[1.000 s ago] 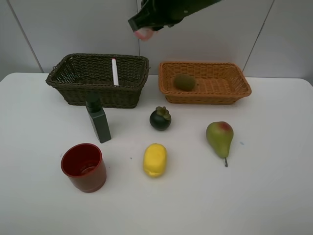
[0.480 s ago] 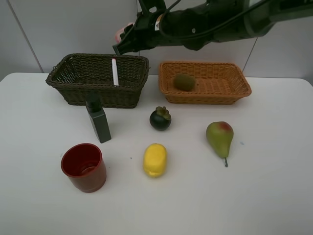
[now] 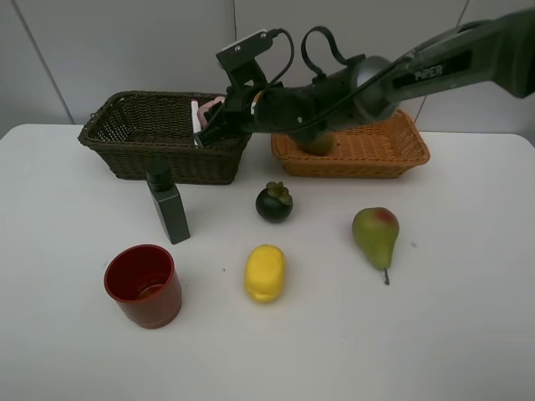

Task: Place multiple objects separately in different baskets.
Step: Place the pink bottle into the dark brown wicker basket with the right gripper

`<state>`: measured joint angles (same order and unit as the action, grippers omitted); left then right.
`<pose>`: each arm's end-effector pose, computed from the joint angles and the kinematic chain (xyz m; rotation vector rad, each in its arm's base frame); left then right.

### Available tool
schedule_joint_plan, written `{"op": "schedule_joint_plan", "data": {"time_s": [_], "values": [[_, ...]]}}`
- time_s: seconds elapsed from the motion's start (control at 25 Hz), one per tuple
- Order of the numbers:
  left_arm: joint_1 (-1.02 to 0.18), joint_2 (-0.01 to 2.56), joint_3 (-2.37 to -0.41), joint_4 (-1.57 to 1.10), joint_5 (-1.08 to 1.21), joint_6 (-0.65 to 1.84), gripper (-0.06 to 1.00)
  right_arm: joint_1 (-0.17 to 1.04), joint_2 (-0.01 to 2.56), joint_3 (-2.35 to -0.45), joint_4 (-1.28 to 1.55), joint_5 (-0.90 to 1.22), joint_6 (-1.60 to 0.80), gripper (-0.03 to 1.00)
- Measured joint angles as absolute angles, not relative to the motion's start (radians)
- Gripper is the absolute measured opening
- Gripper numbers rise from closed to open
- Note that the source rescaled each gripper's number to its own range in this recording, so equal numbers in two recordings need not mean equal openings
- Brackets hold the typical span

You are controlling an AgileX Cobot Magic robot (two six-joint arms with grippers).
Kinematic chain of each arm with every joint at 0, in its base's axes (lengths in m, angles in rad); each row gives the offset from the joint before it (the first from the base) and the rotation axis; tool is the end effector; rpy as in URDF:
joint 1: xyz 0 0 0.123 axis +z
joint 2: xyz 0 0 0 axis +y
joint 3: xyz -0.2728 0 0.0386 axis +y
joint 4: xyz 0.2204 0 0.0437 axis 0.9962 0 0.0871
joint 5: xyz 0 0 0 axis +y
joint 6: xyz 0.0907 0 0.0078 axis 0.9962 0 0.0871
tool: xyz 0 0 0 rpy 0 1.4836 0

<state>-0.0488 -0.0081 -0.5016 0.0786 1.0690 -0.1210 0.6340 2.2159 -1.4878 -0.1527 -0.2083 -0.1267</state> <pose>-0.0208 0.0073 0.2638 -0.0781 2.0389 -0.0123 0.3777 0.2813 0.1653 -0.9038 1.8010 0.2600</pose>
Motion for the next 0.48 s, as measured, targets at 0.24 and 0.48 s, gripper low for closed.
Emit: {"op": "schedule_joint_plan", "data": {"time_s": [0.24, 0.48], "values": [[-0.049, -0.008, -0.502, 0.079, 1.069, -0.121, 0.93, 0.626, 2.284, -1.58, -0.153, -0.178, -0.127, 0.22], [-0.049, -0.008, -0.502, 0.079, 1.069, -0.121, 0.93, 0.614, 2.322, -1.648, -0.156, -0.124, -0.127, 0.22]]}}
